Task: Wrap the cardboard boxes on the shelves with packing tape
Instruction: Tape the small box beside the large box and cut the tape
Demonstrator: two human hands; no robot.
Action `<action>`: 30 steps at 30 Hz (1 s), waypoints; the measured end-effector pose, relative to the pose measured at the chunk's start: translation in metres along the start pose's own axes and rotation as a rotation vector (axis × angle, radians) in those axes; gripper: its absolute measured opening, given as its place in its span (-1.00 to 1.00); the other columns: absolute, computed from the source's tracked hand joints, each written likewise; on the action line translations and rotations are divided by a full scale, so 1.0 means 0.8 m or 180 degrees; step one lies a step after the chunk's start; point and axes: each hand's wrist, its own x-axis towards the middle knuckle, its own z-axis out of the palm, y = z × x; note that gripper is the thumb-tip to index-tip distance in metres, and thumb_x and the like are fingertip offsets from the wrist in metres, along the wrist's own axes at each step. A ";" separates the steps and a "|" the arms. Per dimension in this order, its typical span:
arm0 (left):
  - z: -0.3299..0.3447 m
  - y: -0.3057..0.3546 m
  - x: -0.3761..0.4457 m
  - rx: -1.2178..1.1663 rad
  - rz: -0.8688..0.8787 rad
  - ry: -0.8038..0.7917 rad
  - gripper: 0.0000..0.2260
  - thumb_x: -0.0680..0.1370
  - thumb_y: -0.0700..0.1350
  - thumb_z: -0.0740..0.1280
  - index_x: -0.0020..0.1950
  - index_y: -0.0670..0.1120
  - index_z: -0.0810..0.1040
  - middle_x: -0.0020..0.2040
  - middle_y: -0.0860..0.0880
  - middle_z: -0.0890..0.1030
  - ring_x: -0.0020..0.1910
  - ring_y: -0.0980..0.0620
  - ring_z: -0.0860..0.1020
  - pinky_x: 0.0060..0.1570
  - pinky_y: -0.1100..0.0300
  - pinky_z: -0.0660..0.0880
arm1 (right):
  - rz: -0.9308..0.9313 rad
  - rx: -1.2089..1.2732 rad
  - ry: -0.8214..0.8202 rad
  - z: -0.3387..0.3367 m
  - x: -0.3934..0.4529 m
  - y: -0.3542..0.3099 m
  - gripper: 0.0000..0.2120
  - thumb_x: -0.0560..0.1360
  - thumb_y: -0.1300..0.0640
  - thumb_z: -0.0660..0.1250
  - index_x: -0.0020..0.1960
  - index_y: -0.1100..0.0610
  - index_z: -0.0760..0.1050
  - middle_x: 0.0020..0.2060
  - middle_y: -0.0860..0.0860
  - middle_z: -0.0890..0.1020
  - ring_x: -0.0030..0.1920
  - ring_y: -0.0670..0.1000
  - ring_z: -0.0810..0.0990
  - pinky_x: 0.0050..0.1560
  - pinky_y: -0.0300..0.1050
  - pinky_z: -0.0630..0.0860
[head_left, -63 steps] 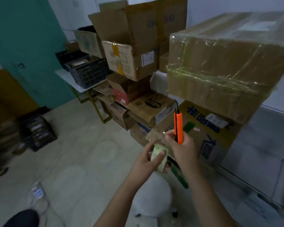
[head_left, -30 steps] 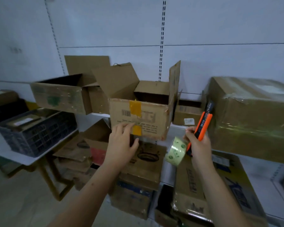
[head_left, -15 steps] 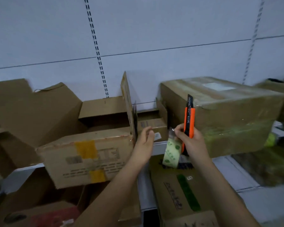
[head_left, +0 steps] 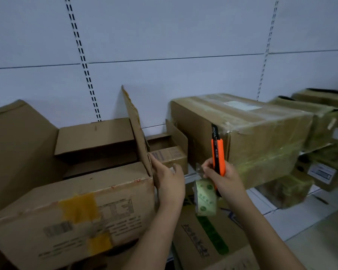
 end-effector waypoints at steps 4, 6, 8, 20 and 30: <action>0.030 -0.004 0.037 -0.0275 -0.0430 0.0501 -0.21 0.61 -0.07 0.33 0.63 -0.06 -0.17 0.63 -0.09 -0.04 0.60 -0.09 0.03 0.55 0.00 0.09 | -0.0129 0.0012 -0.0002 0.008 0.013 0.005 -0.91 0.56 0.26 0.32 -0.11 0.16 0.55 -0.29 -0.04 0.58 -0.24 -0.06 0.56 -0.11 -0.18 0.52; 0.040 -0.016 0.056 -0.0465 -0.0647 0.0779 -0.27 0.61 -0.07 0.31 0.63 -0.05 -0.08 0.62 -0.10 0.06 0.58 -0.11 0.11 0.52 -0.02 0.15 | -0.0232 -0.0086 -0.0089 0.019 0.024 0.007 -0.92 0.57 0.25 0.32 -0.10 0.15 0.55 -0.31 -0.09 0.56 -0.29 -0.14 0.53 -0.20 -0.29 0.47; 0.048 -0.027 0.068 -0.0476 -0.0606 0.1084 -0.35 0.62 -0.06 0.29 0.62 -0.08 0.05 0.61 -0.12 0.15 0.57 -0.12 0.16 0.49 0.02 0.16 | -0.0343 -0.0283 -0.0136 0.032 0.044 0.011 -0.94 0.56 0.22 0.33 -0.09 0.11 0.53 -0.30 -0.05 0.55 -0.32 -0.13 0.50 -0.25 -0.29 0.44; 0.084 -0.056 0.123 -0.0225 -0.0375 0.1088 -0.64 0.70 -0.13 0.13 0.51 -0.02 0.38 0.38 -0.06 0.53 0.34 -0.12 0.49 0.20 0.12 0.42 | -0.0522 -0.0614 -0.0164 0.004 0.130 0.048 -0.93 0.59 0.18 0.30 -0.08 0.11 0.48 -0.21 0.05 0.52 -0.24 -0.05 0.49 -0.21 -0.21 0.41; 0.043 -0.050 0.055 0.0555 0.0139 0.0636 -0.41 0.63 -0.39 0.07 0.52 0.17 0.31 0.56 0.13 0.26 0.53 0.08 0.24 0.46 -0.03 0.33 | 0.0315 0.0949 -0.0669 -0.023 0.114 0.062 -0.90 0.55 0.30 0.34 -0.12 0.16 0.55 -0.26 0.03 0.54 -0.20 -0.02 0.53 -0.06 -0.19 0.49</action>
